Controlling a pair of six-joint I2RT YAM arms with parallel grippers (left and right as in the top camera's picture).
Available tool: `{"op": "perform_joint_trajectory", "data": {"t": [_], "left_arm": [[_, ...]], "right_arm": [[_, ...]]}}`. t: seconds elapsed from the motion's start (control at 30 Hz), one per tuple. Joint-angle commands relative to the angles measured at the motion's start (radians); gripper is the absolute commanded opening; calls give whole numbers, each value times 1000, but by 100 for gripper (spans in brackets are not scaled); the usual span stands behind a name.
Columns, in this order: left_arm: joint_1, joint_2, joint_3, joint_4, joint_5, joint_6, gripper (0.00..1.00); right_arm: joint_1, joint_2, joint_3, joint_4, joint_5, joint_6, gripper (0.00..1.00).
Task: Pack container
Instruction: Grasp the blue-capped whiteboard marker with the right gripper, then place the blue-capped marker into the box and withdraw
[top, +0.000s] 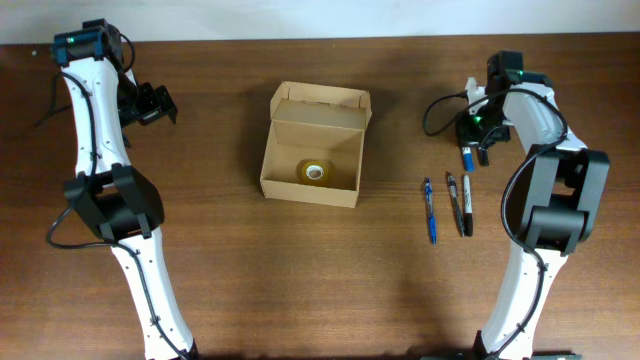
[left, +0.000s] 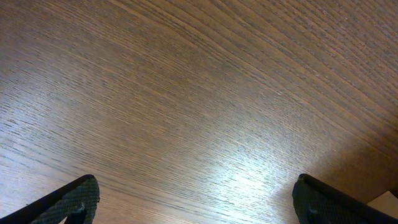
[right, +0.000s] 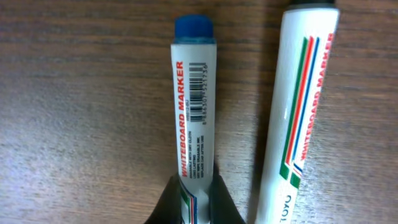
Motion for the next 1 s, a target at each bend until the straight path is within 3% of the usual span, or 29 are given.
{"op": "perform_joint_trajectory", "data": {"t": [0.0,0.23,0.5,0.7,0.97], "left_arm": [[3,9,-5,2,-11,2,100],[3,9,-5,2,-11,1,100],[3,9,-5,2,-11,1,100],[3,9,-5,2,-11,1,100],[3,9,-5,2,-11,2,100]], "right_arm": [[6,20,-5,-10,12,26,4],[36,-34,81,-77,-56,56,4],[206,-123,509,-345,-86,13,4],[452,-127,779,-483,-74,-199,4],[700,-77,708,-490,-10,-523,4]]}}
